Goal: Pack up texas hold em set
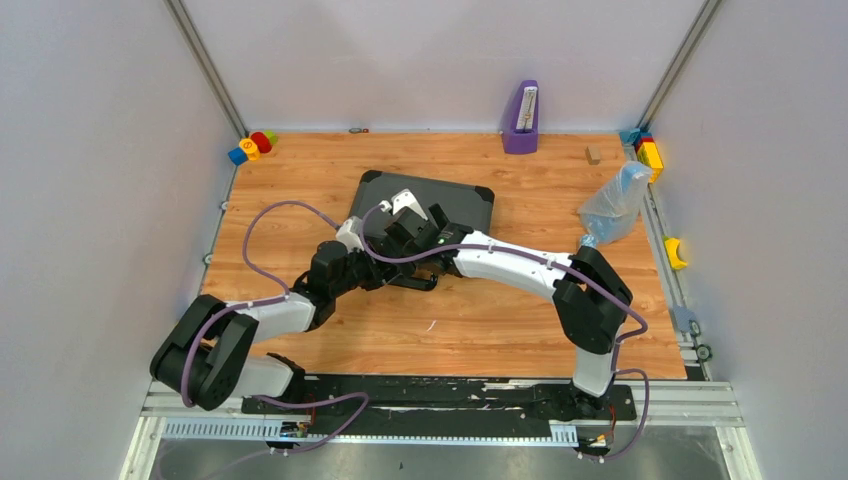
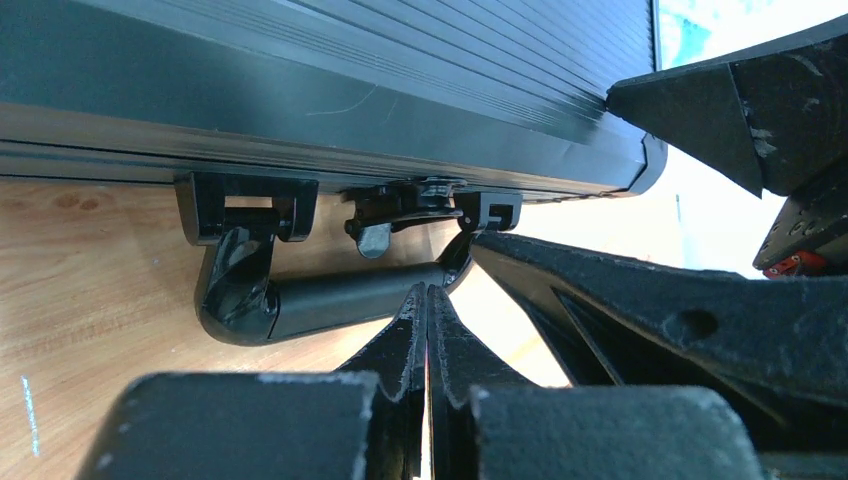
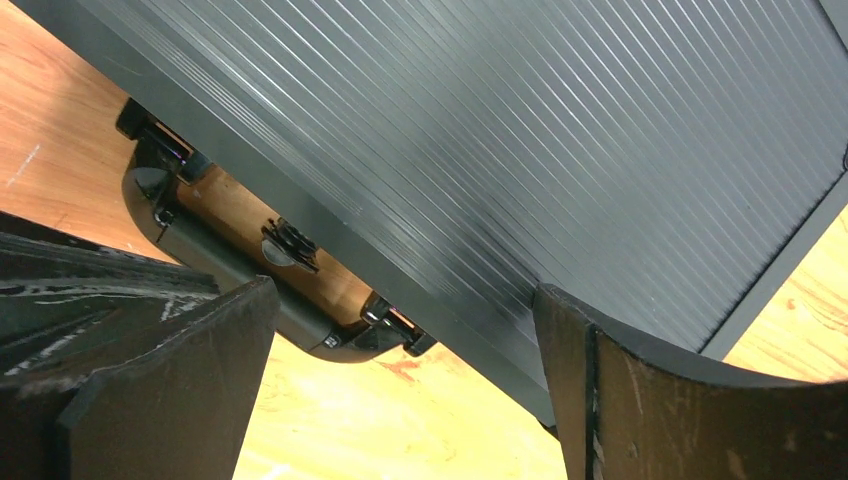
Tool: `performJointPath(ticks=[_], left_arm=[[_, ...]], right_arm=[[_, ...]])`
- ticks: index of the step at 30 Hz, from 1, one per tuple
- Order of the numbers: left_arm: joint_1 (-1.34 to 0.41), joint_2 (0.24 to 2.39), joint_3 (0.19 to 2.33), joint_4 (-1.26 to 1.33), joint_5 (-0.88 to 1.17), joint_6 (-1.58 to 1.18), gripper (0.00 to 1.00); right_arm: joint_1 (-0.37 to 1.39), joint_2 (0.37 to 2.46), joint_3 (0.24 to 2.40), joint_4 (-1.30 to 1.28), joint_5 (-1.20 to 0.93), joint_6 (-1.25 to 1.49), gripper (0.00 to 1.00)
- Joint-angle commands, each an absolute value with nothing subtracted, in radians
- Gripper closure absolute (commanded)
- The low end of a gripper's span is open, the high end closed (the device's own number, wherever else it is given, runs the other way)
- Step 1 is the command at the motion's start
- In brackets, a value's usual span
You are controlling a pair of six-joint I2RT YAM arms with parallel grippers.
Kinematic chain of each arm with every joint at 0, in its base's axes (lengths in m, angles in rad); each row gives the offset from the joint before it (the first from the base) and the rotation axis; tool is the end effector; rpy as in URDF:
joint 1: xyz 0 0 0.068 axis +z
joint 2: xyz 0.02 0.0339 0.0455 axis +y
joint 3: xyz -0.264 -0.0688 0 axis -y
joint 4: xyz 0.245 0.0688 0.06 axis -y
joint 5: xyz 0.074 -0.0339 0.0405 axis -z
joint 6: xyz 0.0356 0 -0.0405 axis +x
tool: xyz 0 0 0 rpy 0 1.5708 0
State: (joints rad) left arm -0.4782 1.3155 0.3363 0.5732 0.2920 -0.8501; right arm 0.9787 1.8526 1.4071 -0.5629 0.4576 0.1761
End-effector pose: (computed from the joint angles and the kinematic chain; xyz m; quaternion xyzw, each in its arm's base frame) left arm 0.2075 -0.1191 0.1564 -0.0741 0.8268 -0.4311 0.3536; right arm 0.2345 0.3205 0.2260 -0.3076 0.8859 -0.0350 0.3454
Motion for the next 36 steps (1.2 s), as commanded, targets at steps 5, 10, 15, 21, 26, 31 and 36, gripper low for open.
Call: performJointPath(ticks=[5,10,15,21,26,31,36], left_arm=[[-0.482,1.373,0.366,0.671,0.289,-0.854,1.0],[-0.482,1.377,0.365,0.65,0.26,-0.852,1.0],[-0.48,1.343,0.352,0.599,0.215,-0.846,1.0],[-0.48,1.339,0.345,0.597,0.216,-0.845,1.0],[-0.48,1.35,0.342,0.609,0.225,-0.843,1.0],[-0.48,1.372,0.343,0.628,0.239,-0.842,1.0],[-0.481,1.414,0.348,0.677,0.267,-0.85,1.0]], right_arm=[[1.002,2.007,1.339,-0.684,0.212,0.282,0.0],[1.01,2.032,1.327,-0.695,0.264,0.276,0.0],[1.024,2.058,1.312,-0.706,0.321,0.261,0.0],[1.028,2.093,1.328,-0.721,0.404,0.296,0.05],[1.027,2.083,1.346,-0.709,0.382,0.31,0.28],[1.026,2.088,1.355,-0.703,0.396,0.312,0.34],[1.025,2.098,1.352,-0.699,0.379,0.312,0.32]])
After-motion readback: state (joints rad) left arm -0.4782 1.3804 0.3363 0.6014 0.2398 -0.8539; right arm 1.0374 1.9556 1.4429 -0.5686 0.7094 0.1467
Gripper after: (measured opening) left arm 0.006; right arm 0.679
